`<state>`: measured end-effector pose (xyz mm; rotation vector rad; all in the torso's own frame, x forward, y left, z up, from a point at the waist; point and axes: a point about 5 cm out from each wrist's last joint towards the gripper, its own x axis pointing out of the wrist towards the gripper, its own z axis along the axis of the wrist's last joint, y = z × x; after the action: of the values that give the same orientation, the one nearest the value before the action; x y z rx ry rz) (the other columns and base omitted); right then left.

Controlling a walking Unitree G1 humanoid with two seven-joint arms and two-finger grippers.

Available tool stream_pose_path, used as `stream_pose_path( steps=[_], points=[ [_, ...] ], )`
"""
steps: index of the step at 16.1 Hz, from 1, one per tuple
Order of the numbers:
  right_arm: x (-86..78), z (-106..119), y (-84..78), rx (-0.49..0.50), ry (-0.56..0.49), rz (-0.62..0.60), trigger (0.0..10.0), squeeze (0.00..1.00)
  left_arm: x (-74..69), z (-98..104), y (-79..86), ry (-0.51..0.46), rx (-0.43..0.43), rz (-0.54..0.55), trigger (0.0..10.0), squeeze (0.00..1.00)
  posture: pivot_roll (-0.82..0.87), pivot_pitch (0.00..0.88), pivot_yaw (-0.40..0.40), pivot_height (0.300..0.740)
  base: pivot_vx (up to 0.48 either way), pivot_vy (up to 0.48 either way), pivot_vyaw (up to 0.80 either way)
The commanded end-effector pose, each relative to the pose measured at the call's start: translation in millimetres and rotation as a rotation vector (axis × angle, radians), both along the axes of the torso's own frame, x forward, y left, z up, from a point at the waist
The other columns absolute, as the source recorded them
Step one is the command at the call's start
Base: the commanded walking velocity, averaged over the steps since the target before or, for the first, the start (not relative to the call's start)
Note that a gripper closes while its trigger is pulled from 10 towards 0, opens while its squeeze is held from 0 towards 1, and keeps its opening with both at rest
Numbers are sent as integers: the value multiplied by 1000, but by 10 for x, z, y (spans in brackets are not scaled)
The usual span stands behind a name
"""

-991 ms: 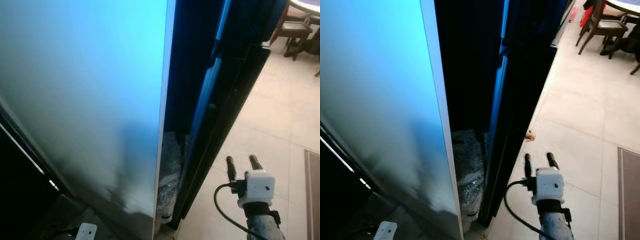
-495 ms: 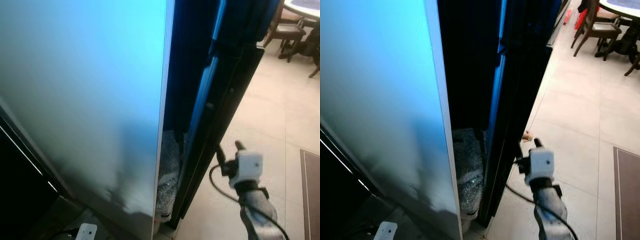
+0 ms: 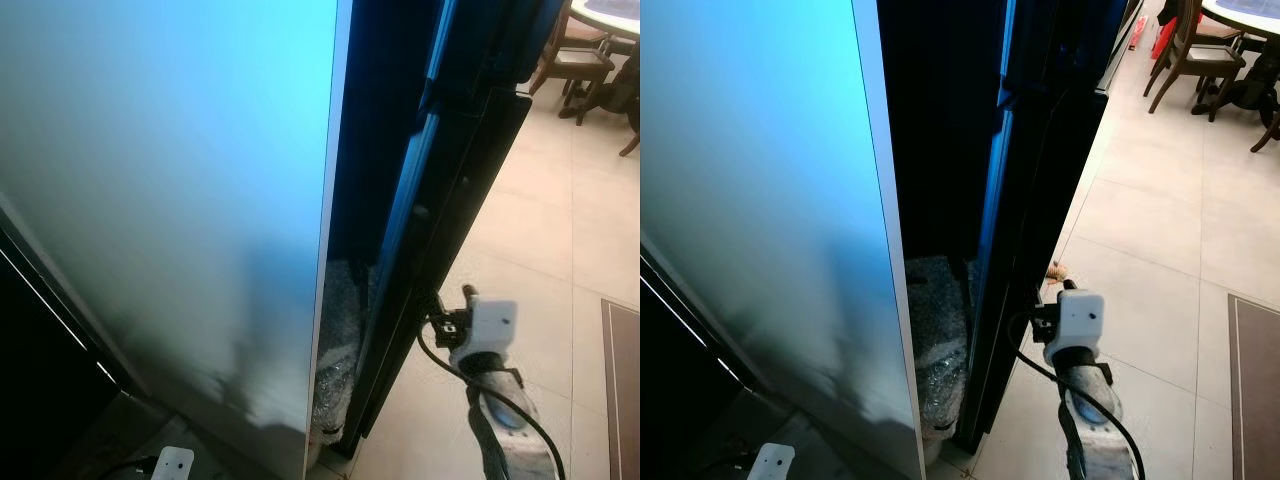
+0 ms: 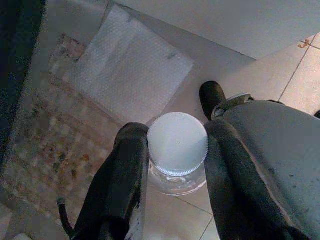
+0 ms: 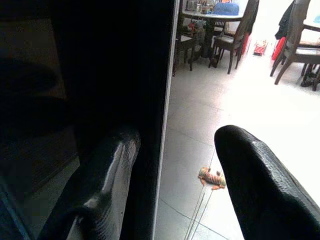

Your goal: Restocking fridge

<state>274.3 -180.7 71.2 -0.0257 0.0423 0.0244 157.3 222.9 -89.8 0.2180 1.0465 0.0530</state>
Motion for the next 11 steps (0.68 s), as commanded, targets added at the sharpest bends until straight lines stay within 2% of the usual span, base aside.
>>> stream_pose_path(
  steps=[1, 5, 8, 11],
  points=[
    [43, 20, -2, 7, -12, 4, 10000, 0, -10, -5, -2, 5, 7, -2, 10000, 0, -168, 0, -27, 740, 0, 0, 0],
    [154, 60, -21, -18, -29, 6, 10000, 0, -7, -5, -5, 3, 5, 5, 10000, 0, -165, 0, -29, 740, 0, 0, 0],
    [237, 113, -156, -51, -61, -70, 10000, 0, -4, -3, -6, 1, 4, 7, 10000, 0, -163, 0, -30, 740, 0, 0, 0],
    [224, 96, -288, -76, -57, -162, 10000, 0, -4, -2, -2, 2, 6, 4, 10000, 0, -161, 0, -27, 740, 0, 0, 0]
  ],
)
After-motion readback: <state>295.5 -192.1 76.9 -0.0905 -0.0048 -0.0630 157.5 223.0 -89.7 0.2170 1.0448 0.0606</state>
